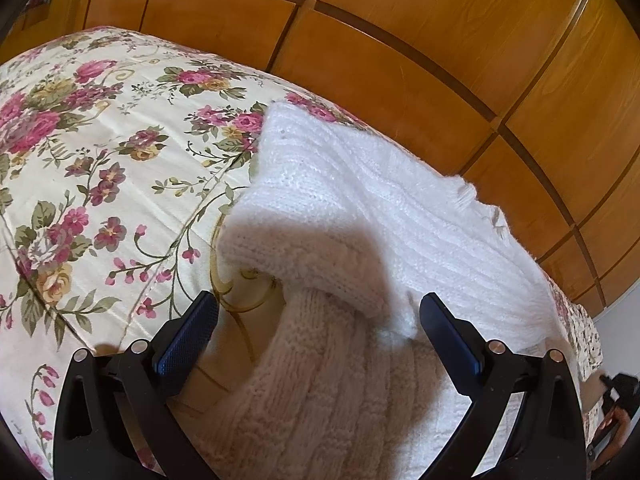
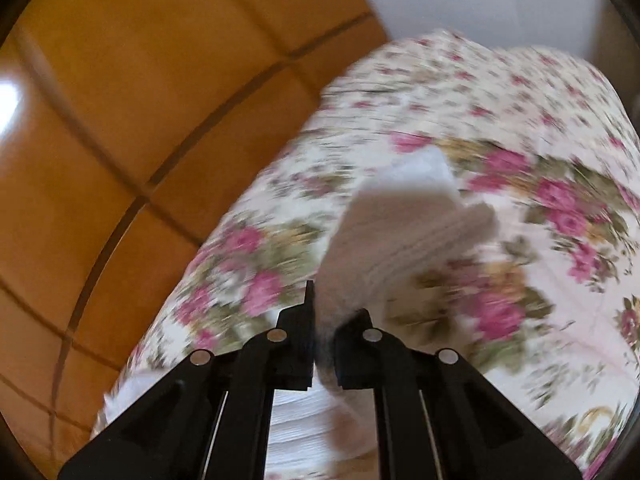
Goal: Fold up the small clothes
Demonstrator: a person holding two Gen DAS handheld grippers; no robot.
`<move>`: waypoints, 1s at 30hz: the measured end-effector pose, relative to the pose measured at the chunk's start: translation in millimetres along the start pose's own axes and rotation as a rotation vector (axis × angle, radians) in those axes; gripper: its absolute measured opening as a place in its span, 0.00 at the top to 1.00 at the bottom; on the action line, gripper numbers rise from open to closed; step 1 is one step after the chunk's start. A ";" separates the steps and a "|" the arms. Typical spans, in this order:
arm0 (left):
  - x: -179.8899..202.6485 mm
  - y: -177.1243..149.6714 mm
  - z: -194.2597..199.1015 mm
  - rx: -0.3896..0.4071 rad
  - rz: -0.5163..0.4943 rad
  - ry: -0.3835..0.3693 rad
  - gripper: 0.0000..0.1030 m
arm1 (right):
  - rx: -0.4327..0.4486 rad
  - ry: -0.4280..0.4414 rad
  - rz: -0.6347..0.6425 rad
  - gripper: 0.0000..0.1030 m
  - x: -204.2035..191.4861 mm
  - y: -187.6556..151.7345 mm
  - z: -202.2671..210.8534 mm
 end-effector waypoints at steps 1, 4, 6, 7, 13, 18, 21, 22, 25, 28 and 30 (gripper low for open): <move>-0.2 -0.2 0.4 0.002 0.002 -0.003 0.04 | -0.004 0.015 0.044 0.94 -18.6 -10.0 1.9; -0.6 -0.4 1.5 0.007 0.007 -0.010 0.04 | -0.023 0.063 0.150 0.93 -63.6 -37.6 2.2; -0.7 -0.6 2.3 0.011 0.010 -0.014 0.04 | -0.050 0.120 0.232 0.93 -99.1 -66.3 3.4; -1.0 -0.8 2.8 0.012 0.011 -0.016 0.04 | -0.076 0.160 0.282 0.93 -121.6 -87.2 3.9; -0.4 -0.8 3.3 0.016 0.012 -0.018 0.04 | -0.184 0.326 0.469 0.93 -199.9 -182.4 4.9; 1.0 -0.5 3.1 0.020 0.012 -0.021 0.04 | -0.299 0.441 0.617 0.90 -236.0 -264.7 7.0; 1.7 -0.4 2.8 0.021 0.011 -0.023 0.04 | -0.383 0.492 0.722 0.72 -241.0 -313.7 8.5; 1.9 -0.3 2.6 0.022 0.011 -0.024 0.04 | -0.400 0.499 0.742 0.62 -241.1 -323.0 9.0; 1.5 0.7 1.3 0.021 0.011 -0.028 0.04 | -0.480 0.506 0.823 0.36 -230.5 -356.3 10.8; 1.4 0.6 1.0 0.021 0.011 -0.028 0.04 | -0.488 0.508 0.833 0.30 -215.8 -359.1 20.1; 1.4 0.3 0.9 0.022 0.011 -0.028 0.04 | -0.452 0.505 0.805 0.18 -207.1 -346.3 27.6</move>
Point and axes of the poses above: each gripper's, at about its wrist camera, not at the fingertips, and z roughly against the way its jaws point, x to its right, y to its top, the point moved 7 cm from there along -z, roughly the way its jaws point, and after that the axes turned 12 degrees about -z, right-handed, at the moved point
